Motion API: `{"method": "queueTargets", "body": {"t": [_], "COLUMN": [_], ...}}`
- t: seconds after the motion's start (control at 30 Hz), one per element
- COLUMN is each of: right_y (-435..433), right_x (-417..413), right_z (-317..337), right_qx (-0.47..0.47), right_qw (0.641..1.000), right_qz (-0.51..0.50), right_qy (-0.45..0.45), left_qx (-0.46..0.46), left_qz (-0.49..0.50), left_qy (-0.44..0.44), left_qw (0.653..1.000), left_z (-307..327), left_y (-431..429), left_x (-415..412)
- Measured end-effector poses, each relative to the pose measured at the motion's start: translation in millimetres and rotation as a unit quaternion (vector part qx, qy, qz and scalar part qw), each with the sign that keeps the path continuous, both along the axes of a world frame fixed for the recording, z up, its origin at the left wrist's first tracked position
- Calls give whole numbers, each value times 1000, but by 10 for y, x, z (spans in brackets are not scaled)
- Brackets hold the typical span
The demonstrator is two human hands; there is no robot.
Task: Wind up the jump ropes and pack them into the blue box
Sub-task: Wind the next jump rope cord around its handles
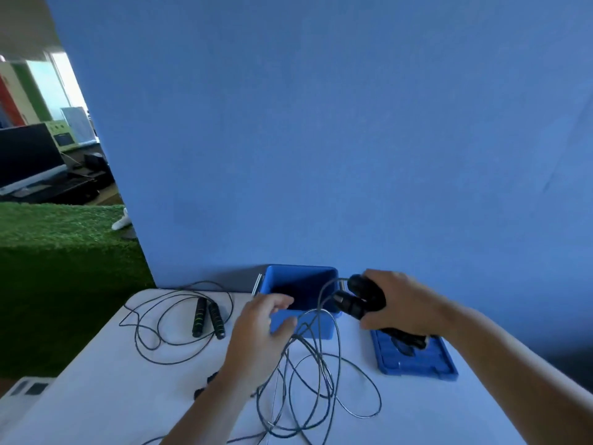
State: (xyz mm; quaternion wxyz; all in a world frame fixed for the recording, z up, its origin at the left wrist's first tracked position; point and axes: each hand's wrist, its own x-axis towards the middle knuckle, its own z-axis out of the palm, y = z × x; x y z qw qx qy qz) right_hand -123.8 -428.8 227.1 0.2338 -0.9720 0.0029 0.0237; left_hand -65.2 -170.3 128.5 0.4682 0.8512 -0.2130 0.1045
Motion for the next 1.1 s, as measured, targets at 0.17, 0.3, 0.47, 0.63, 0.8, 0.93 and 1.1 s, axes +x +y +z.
{"method": "queueTargets", "body": {"t": [0.17, 0.3, 0.47, 0.63, 0.8, 0.93, 1.1], "right_y": [34, 64, 41, 91, 234, 418, 542], "right_x": [26, 81, 223, 370, 539, 670, 849], "right_z": [321, 432, 386, 211, 80, 20, -15], "right_qx": [-75, -127, -187, -209, -211, -154, -11], "right_qw": [995, 986, 973, 965, 961, 972, 986], "right_qz": [52, 57, 45, 12, -17, -40, -73], "right_qy": [-47, -89, -131, -158, -179, -173, -148], "left_qx": [2, 57, -6, -107, -98, -131, -144], "left_qz": [-56, -71, -75, -121, -155, -198, -261], "left_qy": [17, 43, 75, 139, 155, 167, 163], "left_qw": [998, 995, 994, 977, 971, 957, 941], "left_z": [405, 521, 562, 637, 675, 715, 715], "left_y": [-342, -419, -409, -428, -461, -472, -356], "left_x": [91, 173, 280, 373, 542, 682, 920]}}
